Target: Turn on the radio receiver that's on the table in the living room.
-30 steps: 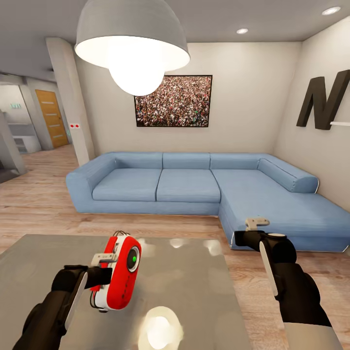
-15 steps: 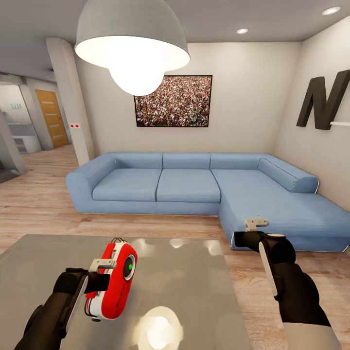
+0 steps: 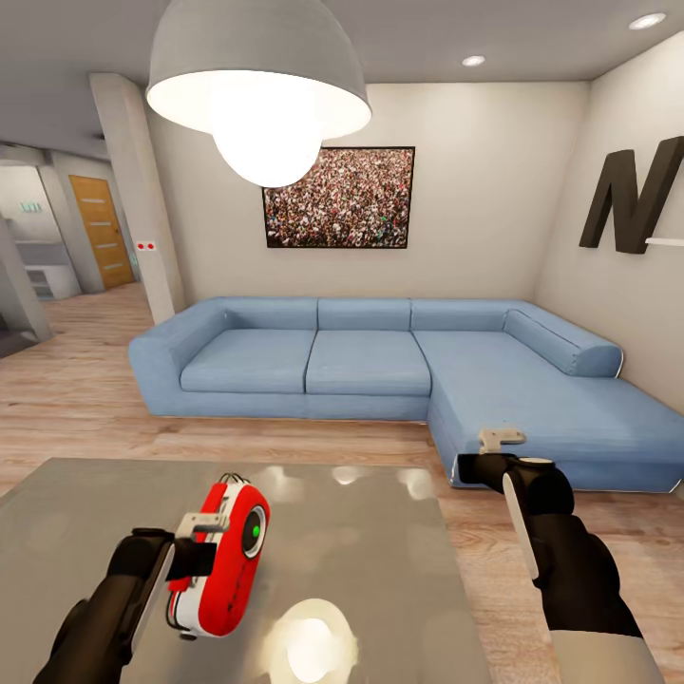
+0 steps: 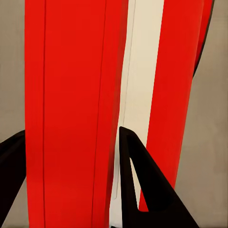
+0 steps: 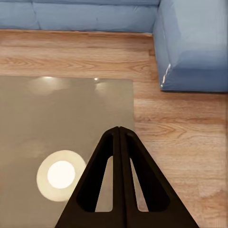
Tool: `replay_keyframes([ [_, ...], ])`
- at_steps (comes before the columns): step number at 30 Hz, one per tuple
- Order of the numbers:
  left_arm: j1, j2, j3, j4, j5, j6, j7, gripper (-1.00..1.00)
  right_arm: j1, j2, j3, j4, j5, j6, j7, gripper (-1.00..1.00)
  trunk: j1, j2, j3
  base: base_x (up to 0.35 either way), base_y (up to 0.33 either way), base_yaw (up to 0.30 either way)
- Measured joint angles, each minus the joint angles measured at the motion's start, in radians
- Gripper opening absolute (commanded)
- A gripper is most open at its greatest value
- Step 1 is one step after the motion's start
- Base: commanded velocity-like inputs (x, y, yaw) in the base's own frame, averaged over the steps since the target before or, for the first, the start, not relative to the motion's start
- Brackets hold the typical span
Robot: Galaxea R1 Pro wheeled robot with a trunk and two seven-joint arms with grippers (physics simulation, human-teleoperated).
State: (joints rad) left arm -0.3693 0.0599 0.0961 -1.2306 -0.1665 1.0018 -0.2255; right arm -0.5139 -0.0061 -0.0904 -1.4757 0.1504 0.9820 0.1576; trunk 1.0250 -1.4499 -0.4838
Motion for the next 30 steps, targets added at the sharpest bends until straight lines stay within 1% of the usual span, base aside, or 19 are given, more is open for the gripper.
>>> replay_keyframes([
  [3, 0.000, 0.000, -0.001, 0.012, 0.000, 0.001, 0.000, -1.00, 0.000, 0.000, -0.001, 0.000, 0.000, 0.001, -0.001, -1.00, 0.000, 0.000, 0.000, 0.000, 0.000, 0.000],
  [11, 0.000, 0.003, -0.018, 0.047, 0.000, 0.005, 0.000, -1.00, 0.000, -0.003, -0.002, 0.000, 0.001, 0.001, -0.001, -1.00, 0.000, 0.000, 0.000, 0.000, 0.000, 0.000],
  [16, 0.000, 0.003, -0.043, 0.052, 0.005, 0.006, 0.000, -1.00, 0.000, -0.003, -0.002, 0.000, 0.001, 0.001, -0.002, -1.00, 0.000, 0.000, 0.000, 0.000, 0.000, 0.000],
  [18, 0.000, 0.003, -0.048, 0.053, -0.002, 0.006, 0.000, -1.00, 0.000, -0.003, -0.002, 0.000, 0.000, 0.001, -0.002, -1.00, 0.000, 0.000, 0.000, 0.000, 0.000, 0.000],
  [30, 0.000, 0.004, -0.051, 0.060, -0.001, 0.006, 0.000, -1.00, 0.000, -0.003, -0.002, 0.002, 0.000, 0.001, -0.003, -1.00, 0.000, 0.000, 0.000, 0.000, 0.000, 0.000],
])
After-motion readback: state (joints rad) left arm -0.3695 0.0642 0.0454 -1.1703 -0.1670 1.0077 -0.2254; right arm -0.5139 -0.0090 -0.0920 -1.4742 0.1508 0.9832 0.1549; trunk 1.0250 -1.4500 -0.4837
